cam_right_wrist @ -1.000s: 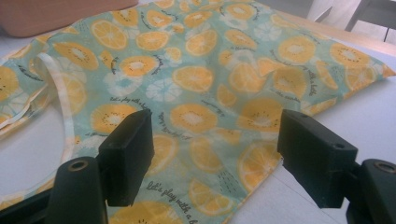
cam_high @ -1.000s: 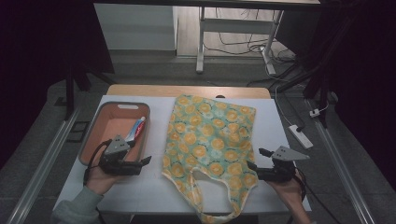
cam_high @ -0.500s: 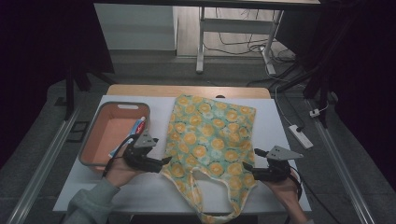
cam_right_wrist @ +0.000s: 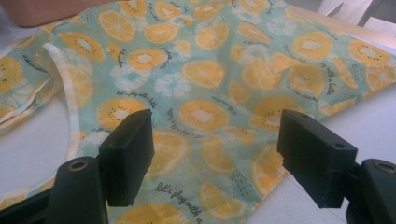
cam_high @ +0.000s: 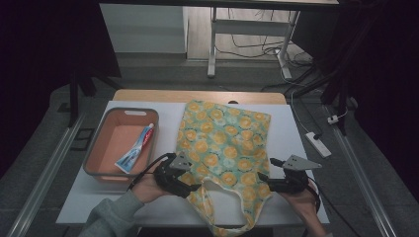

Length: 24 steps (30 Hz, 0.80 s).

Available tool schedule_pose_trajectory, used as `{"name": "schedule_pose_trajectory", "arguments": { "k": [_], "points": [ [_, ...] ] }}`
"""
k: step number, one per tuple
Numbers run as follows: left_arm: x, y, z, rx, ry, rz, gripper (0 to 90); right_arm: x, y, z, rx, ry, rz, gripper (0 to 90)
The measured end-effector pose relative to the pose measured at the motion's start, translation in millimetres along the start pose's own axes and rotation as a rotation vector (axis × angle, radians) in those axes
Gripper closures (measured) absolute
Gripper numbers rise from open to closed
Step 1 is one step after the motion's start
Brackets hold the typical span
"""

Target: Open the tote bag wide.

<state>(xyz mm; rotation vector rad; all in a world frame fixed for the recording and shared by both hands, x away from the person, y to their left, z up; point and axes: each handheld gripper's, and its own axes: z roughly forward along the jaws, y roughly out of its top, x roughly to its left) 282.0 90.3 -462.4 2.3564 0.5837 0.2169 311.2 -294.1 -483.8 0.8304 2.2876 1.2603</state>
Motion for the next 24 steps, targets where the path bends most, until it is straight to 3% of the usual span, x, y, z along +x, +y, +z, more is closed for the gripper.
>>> {"name": "schedule_pose_trajectory", "arguments": {
  "k": [4, 8, 13, 18, 24],
  "points": [
    [-6.7, -9.4, -1.5, 0.034, -0.062, 0.035, 26.9, 0.8, 0.4, 0.7, 0.0, 0.008, -0.011, 26.7],
    [-12.5, -20.0, 1.1, 0.061, -0.088, 0.051, 26.6, 1.0, 0.3, 2.0, 0.003, 0.012, -0.01, 26.7],
    [-19.2, -21.2, 9.3, 0.089, -0.137, 0.112, 27.9, 2.9, 0.7, 4.3, 0.009, 0.026, -0.022, 26.6],
    [-26.0, -22.1, 17.1, 0.11, -0.168, 0.143, 27.9, 2.4, -0.6, 4.7, 0.012, 0.027, -0.019, 26.6],
    [-34.9, -24.8, 33.8, 0.164, -0.189, 0.215, 32.2, 1.6, -1.8, 4.0, 0.014, 0.026, -0.014, 26.6]
  ]
}}
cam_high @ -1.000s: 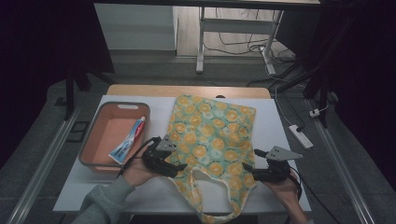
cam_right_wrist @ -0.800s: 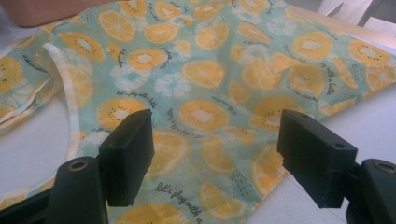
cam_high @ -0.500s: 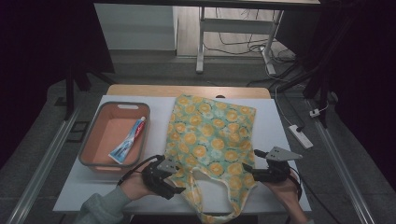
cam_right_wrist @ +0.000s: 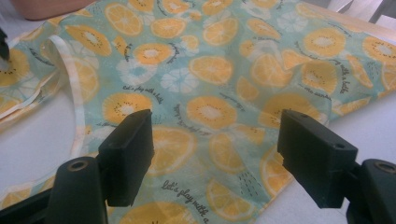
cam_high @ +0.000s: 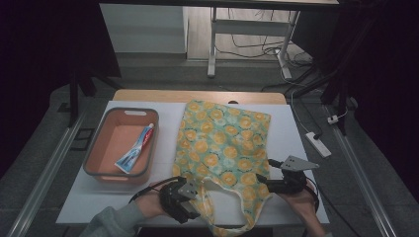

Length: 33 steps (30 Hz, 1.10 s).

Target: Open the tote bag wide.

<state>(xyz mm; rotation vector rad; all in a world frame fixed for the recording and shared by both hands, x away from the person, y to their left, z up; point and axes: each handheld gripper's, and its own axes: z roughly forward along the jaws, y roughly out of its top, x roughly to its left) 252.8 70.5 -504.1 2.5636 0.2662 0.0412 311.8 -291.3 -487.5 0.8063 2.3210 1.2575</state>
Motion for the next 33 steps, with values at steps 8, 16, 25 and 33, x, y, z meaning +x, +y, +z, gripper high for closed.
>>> {"name": "schedule_pose_trajectory", "arguments": {
  "k": [8, 16, 25, 33],
  "points": [
    [3.9, -3.3, 8.8, 0.036, 0.038, -0.026, 62.8, 1.2, -0.1, 2.2, 0.008, 0.003, -0.003, 26.8],
    [12.3, -6.9, -2.5, -0.027, 0.047, -0.084, 88.4, 1.6, 0.2, 1.7, 0.011, 0.004, -0.005, 26.9],
    [15.3, -3.1, -40.8, -0.222, 0.122, -0.12, 88.6, 7.2, 6.9, -5.0, 0.009, 0.029, -0.008, 26.9],
    [36.6, 2.6, -71.4, -0.373, 0.195, -0.215, 88.8, 25.8, 14.6, -15.6, 0.05, 0.095, -0.033, 26.8]
  ]
}}
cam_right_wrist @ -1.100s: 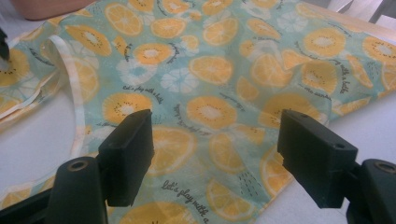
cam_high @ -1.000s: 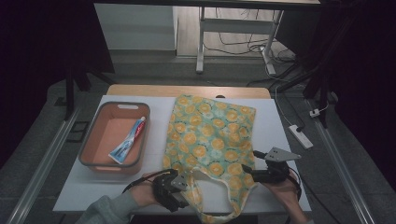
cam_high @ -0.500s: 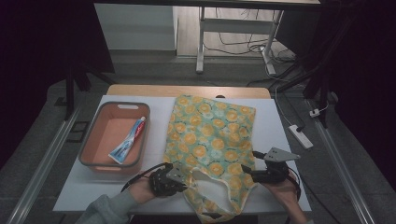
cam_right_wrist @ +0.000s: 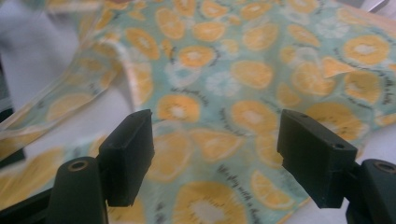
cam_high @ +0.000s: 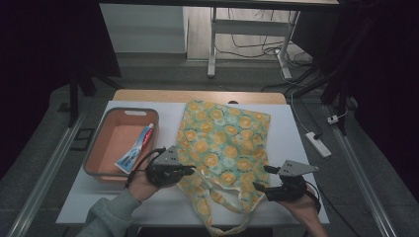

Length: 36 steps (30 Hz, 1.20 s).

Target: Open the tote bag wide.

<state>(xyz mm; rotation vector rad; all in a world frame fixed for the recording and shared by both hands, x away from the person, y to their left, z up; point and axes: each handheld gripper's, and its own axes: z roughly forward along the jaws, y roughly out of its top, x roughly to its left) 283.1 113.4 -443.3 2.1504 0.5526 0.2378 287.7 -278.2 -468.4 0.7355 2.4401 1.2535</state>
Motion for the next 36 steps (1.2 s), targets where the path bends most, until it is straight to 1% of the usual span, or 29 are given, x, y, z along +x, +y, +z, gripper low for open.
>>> {"name": "schedule_pose_trajectory", "arguments": {
  "k": [2, 3, 5, 7, 8, 10, 12, 14, 15, 17, 19, 22, 23, 24, 25, 26, 30, 32, 33, 34, 36],
  "points": [
    [6.3, 2.0, -2.8, -0.015, 0.003, -0.017, 88.8, 1.3, -0.3, 0.2, 0.008, -0.002, -0.005, 26.8],
    [8.9, 2.6, -3.6, -0.019, 0.01, -0.021, 88.8, 3.0, -1.7, 0.2, 0.022, 0.004, 0.001, 26.8],
    [13.6, 3.8, -4.2, -0.022, 0.023, -0.029, 88.8, 3.6, -2.7, 0.3, 0.026, 0.011, 0.001, 26.7],
    [20.8, 5.0, -2.1, -0.029, 0.035, -0.046, 88.8, 7.6, -5.4, 0.0, 0.05, 0.025, -0.007, 26.5],
    [20.8, 5.0, -2.1, -0.029, 0.035, -0.046, 88.8, 7.6, -5.4, 0.0, 0.05, 0.025, -0.007, 26.5],
    [25.1, 5.8, 0.5, -0.027, 0.048, -0.052, 88.8, 11.4, -8.2, -1.1, 0.067, 0.031, -0.015, 26.3],
    [30.7, 6.6, 3.6, -0.023, 0.061, -0.063, 88.8, 12.6, -9.9, -3.8, 0.065, 0.038, -0.01, 26.3],
    [32.0, 6.7, 4.3, -0.024, 0.063, -0.066, 88.8, 12.8, -10.8, -5.4, 0.06, 0.046, -0.011, 26.3],
    [33.5, 6.8, 4.5, -0.022, 0.06, -0.067, 88.8, 14.5, -12.7, -8.2, 0.062, 0.063, -0.012, 26.4],
    [34.9, 6.8, 4.7, -0.022, 0.062, -0.069, 88.8, 16.5, -14.3, -8.2, 0.081, 0.078, -0.02, 26.4],
    [36.3, 6.8, 4.2, -0.022, 0.063, -0.072, 88.7, 19.0, -15.6, -5.9, 0.097, 0.079, -0.031, 26.6],
    [39.2, 6.8, 1.4, -0.031, 0.067, -0.079, 88.7, 19.9, -15.0, 2.1, 0.11, 0.075, -0.044, 28.3],
    [39.2, 6.8, 1.4, -0.031, 0.067, -0.079, 88.7, 19.9, -15.0, 2.1, 0.11, 0.075, -0.044, 28.3],
    [40.1, 6.6, 0.2, -0.036, 0.06, -0.084, 88.7, 19.5, -14.3, 7.3, 0.124, 0.08, -0.055, 32.8],
    [41.1, 6.2, -0.9, -0.043, 0.05, -0.09, 88.7, 19.5, -14.3, 7.3, 0.124, 0.08, -0.055, 32.8],
    [41.6, 5.9, -1.8, -0.047, 0.05, -0.095, 88.7, 20.0, -13.8, 11.3, 0.132, 0.074, -0.06, 36.4],
    [42.7, 5.2, -4.4, -0.051, 0.06, -0.097, 88.7, 20.0, -8.8, 18.6, 0.121, 0.06, -0.077, 41.5],
    [43.3, 5.5, -5.3, -0.055, 0.065, -0.1, 88.7, 18.5, -4.7, 23.7, 0.123, 0.053, -0.074, 45.6],
    [43.6, 5.6, -5.7, -0.056, 0.064, -0.1, 88.7, 17.3, -3.0, 26.9, 0.13, 0.047, -0.073, 49.3],
    [43.6, 5.6, -5.7, -0.056, 0.064, -0.1, 88.7, 16.1, -1.6, 30.4, 0.142, 0.042, -0.073, 56.8],
    [43.8, 6.0, -6.7, -0.058, 0.067, -0.099, 88.7, 13.6, 0.2, 36.2, 0.164, 0.037, -0.064, 74.4]
  ]
}}
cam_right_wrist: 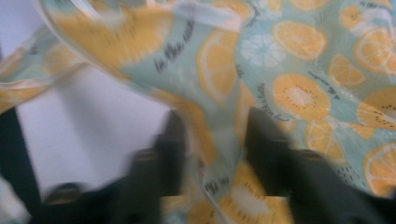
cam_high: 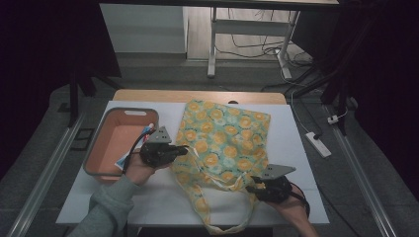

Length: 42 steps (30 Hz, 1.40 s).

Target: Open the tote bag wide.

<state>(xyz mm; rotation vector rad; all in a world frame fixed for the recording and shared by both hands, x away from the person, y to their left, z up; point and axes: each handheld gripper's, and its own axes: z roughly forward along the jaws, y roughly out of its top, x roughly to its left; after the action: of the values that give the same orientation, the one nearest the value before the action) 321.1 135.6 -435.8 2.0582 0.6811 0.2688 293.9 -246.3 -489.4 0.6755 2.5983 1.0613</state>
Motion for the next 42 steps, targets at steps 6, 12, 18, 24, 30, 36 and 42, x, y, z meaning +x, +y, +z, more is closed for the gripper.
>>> {"name": "schedule_pose_trajectory", "arguments": {
  "k": [6, 12, 18, 24, 30, 36, 42],
  "points": [
    [1.8, 0.0, -1.9, -0.004, 0.009, -0.006, 88.7, -1.6, 9.3, -6.9, -0.036, -0.011, 0.022, 88.7],
    [0.2, 1.8, -10.8, -0.024, 0.017, -0.002, 88.6, 18.4, 20.8, -42.8, -0.13, 0.012, 0.011, 88.7],
    [0.5, 5.9, -16.1, -0.048, 0.037, 0.003, 88.6, 18.2, 28.7, -68.0, -0.219, 0.01, 0.045, 88.8],
    [5.7, 8.8, 3.3, -0.008, 0.098, -0.009, 88.6, -17.6, 18.6, -50.0, -0.199, 0.025, 0.175, 88.7],
    [11.1, 14.2, 35.6, 0.06, 0.146, -0.012, 88.5, -50.9, 2.3, -26.1, -0.132, 0.039, 0.274, 88.7],
    [12.8, 19.0, 56.8, 0.096, 0.157, -0.016, 88.3, -68.5, -7.5, -11.7, -0.08, 0.02, 0.322, 88.6],
    [21.9, 15.0, 77.4, 0.151, 0.142, -0.063, 87.9, -76.2, -16.4, -0.3, -0.025, 0.001, 0.349, 88.5]
  ]
}}
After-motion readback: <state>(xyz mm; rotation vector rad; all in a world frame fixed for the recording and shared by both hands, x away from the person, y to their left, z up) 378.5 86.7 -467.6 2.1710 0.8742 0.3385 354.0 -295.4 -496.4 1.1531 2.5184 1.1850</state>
